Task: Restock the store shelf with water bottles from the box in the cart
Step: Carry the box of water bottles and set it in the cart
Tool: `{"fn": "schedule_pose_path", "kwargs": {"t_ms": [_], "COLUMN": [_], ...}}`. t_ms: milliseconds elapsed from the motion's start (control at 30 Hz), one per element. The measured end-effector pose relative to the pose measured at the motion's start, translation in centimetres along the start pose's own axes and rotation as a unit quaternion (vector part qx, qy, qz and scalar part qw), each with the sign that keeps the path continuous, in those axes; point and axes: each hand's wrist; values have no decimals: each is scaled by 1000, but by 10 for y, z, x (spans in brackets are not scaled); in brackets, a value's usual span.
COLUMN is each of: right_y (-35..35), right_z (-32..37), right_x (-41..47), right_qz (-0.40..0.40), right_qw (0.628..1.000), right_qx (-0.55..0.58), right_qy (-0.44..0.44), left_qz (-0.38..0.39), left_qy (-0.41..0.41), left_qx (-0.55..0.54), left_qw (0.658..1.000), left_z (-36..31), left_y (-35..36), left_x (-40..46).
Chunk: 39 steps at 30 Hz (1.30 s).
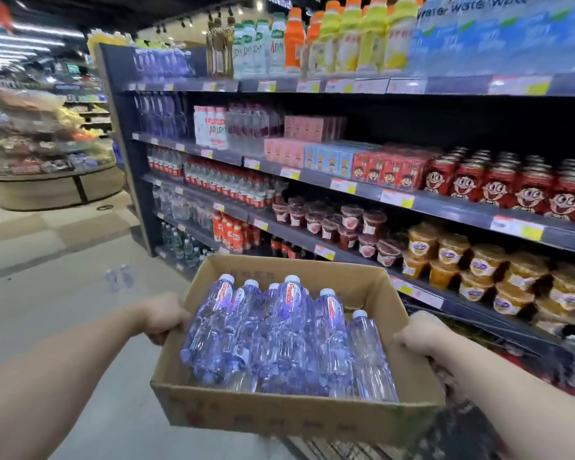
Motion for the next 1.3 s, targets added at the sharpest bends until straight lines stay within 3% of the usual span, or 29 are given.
{"fn": "schedule_pose_path", "kwargs": {"t_ms": [233, 400, 567, 833, 933, 1300], "right_y": [-5, 16, 44, 116, 150, 255], "right_z": [-16, -50, -79, -144, -168, -210], "right_x": [93, 125, 135, 157, 169, 220], "right_qz": [-54, -65, -43, -1, 4, -17], "right_qw": [990, 968, 957, 949, 945, 900], "right_qx": [14, 22, 0, 19, 38, 111], "right_qy": [126, 242, 285, 316, 326, 421], "left_qz": [101, 172, 216, 238, 221, 44], "left_qy": [78, 108, 128, 65, 56, 23], "left_qx": [44, 98, 173, 224, 229, 242], "left_qw": [991, 974, 952, 943, 946, 969], "left_z": [-118, -191, -223, -209, -195, -157], "left_y": [0, 31, 88, 195, 233, 313], "left_x": [173, 253, 307, 375, 393, 434]}}
Point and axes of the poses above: each hand's wrist, its own x-axis towards the middle knuckle, its own y-axis out of the palm, z = x × y, and after that the axes turned 12 degrees about -y, right-handed
